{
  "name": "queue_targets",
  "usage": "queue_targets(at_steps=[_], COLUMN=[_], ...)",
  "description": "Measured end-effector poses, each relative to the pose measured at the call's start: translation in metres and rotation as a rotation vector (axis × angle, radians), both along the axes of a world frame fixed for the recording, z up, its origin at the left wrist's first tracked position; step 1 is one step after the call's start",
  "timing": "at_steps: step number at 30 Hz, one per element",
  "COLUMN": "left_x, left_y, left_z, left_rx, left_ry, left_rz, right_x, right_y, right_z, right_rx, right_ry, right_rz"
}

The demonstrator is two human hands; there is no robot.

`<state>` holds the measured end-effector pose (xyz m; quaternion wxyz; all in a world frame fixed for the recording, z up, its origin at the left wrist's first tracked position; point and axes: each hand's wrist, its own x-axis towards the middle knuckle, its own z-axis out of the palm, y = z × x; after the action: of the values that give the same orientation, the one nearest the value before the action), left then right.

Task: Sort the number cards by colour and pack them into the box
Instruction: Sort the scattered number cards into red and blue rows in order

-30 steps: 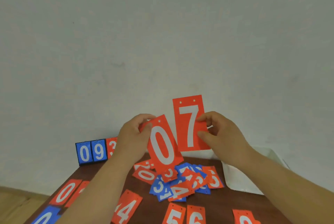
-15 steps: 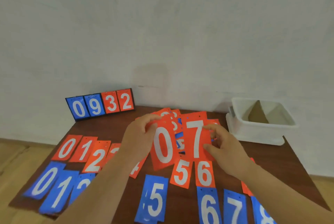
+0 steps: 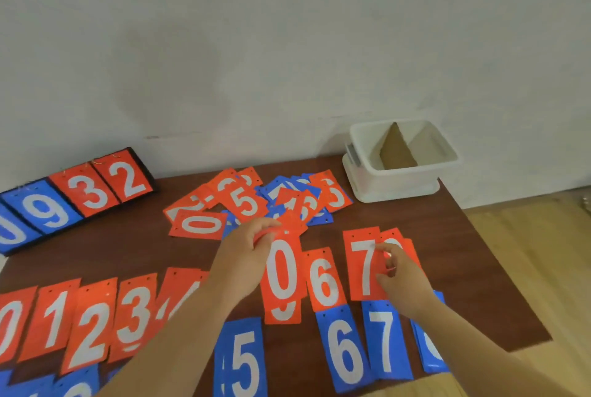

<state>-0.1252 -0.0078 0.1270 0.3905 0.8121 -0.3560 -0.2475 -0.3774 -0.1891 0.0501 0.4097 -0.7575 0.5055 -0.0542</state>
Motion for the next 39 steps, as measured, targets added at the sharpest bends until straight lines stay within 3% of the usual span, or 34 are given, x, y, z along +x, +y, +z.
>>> queue_targets(at_steps=[10, 17, 21, 26, 32, 39], left_x=[-0.032, -0.051, -0.055, -0.043, -0.005, 0.071], left_y=[-0.035, -0.042, -0.042, -0.02, 0.044, 0.171], left_z=[-0.017, -0.02, -0.014, -0.003, 0.012, -0.016], left_rx=[0.104, 0.116, 0.09, 0.023, -0.119, -0.177], left_ry=[0.009, 0.064, 0.048, 0.013, 0.007, 0.065], left_rz=[0.139, 0.248, 0.27, 0.332, 0.476, 0.6], right_x=[0.014, 0.018, 0.035, 0.083, 0.155, 0.263], right_y=[-0.062, -0.071, -0.061, -0.018, 0.045, 0.164], right_z=[-0.061, -0.049, -0.01, 0.054, 0.074, 0.054], right_rx=[-0.025, -0.34, -0.087, 0.13, 0.078, 0.118], right_ry=[0.324, 0.532, 0.148, -0.264, -0.271, -0.31], right_rz=[0.26, 0.446, 0.44, 0.672, 0.849, 0.782])
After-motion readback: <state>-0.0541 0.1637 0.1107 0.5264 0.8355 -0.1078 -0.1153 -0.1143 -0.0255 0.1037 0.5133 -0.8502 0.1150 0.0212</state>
